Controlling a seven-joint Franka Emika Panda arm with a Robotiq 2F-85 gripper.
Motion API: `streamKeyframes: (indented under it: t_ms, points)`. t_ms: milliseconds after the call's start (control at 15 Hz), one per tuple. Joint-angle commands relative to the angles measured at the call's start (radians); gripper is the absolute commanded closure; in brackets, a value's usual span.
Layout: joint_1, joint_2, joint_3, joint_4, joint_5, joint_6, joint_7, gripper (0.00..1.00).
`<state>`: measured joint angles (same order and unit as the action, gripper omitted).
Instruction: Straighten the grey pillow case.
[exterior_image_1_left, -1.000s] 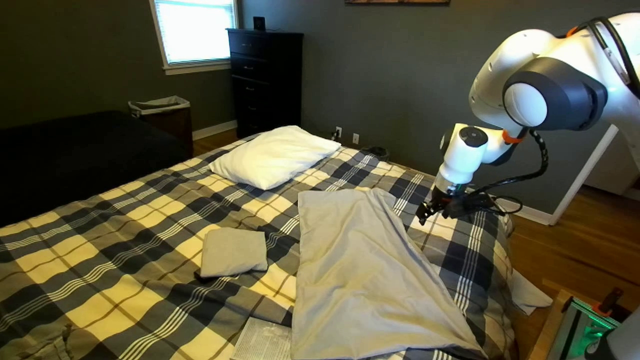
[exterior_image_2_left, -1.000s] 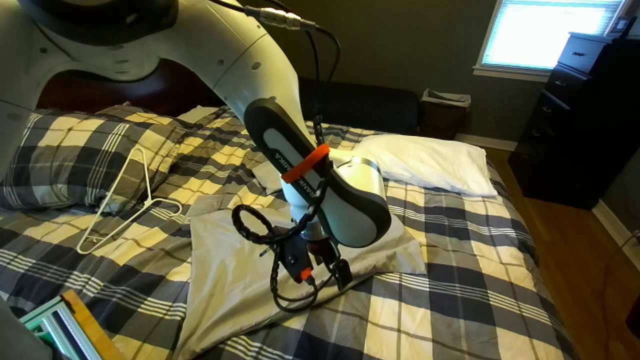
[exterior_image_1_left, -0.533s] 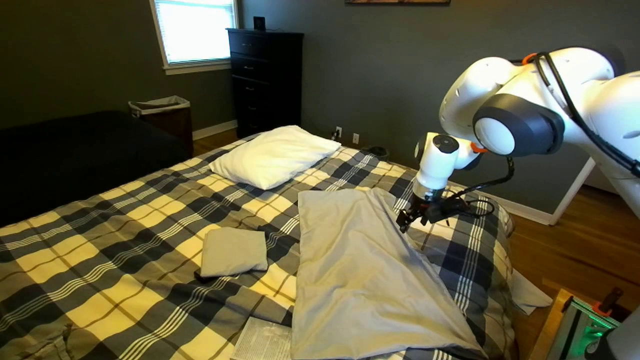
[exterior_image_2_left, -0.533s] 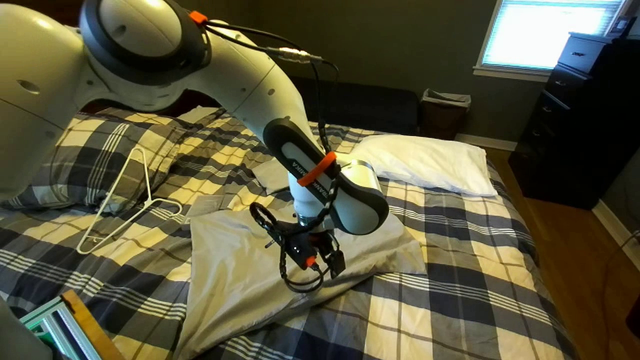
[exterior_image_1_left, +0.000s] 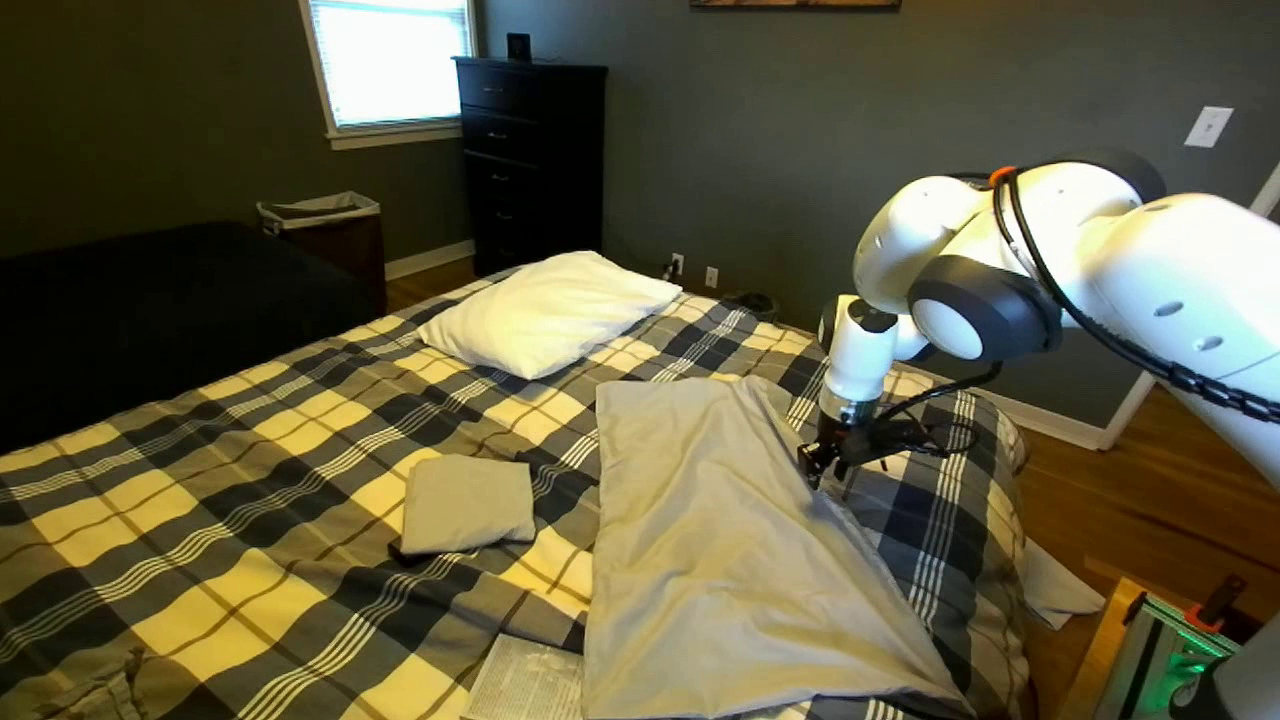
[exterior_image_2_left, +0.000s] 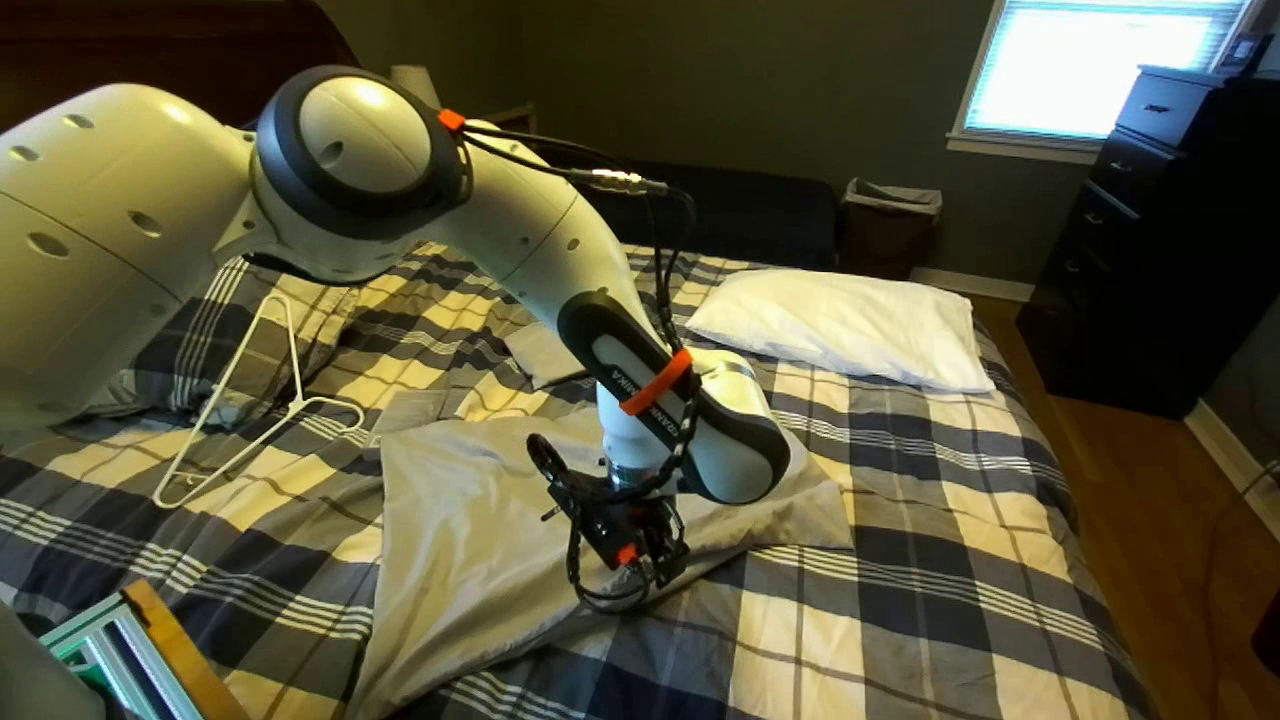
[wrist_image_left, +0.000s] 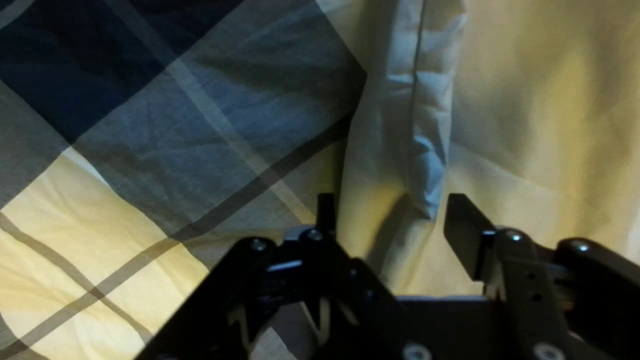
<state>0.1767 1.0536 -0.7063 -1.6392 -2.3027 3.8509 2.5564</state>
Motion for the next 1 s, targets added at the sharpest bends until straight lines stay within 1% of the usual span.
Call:
streamKeyframes:
  t_ms: [0, 67, 200, 267, 333, 400, 467, 533, 733, 933]
  points:
    - [-0.034, 0.075, 0.002, 0.094, 0.025, 0.047, 0.042, 0.73]
    - [-0.038, 0.083, 0.002, 0.106, 0.028, 0.047, 0.047, 0.73]
    - [-0.043, 0.089, 0.004, 0.119, 0.034, 0.045, 0.048, 0.82]
    - [-0.044, 0.086, 0.003, 0.117, 0.035, 0.041, 0.049, 0.83]
    - [-0.043, 0.081, 0.002, 0.117, 0.035, 0.039, 0.049, 0.87]
    - [-0.043, 0.074, 0.001, 0.112, 0.034, 0.036, 0.048, 1.00]
    - [-0.043, 0.064, -0.002, 0.101, 0.029, 0.036, 0.045, 0.98]
    - [-0.042, 0.064, -0.010, 0.095, 0.020, 0.047, 0.046, 0.99]
    - [-0.041, 0.095, -0.066, 0.082, -0.028, 0.127, 0.095, 1.00]
    - [-0.065, 0.126, -0.114, 0.071, -0.060, 0.179, 0.163, 1.00]
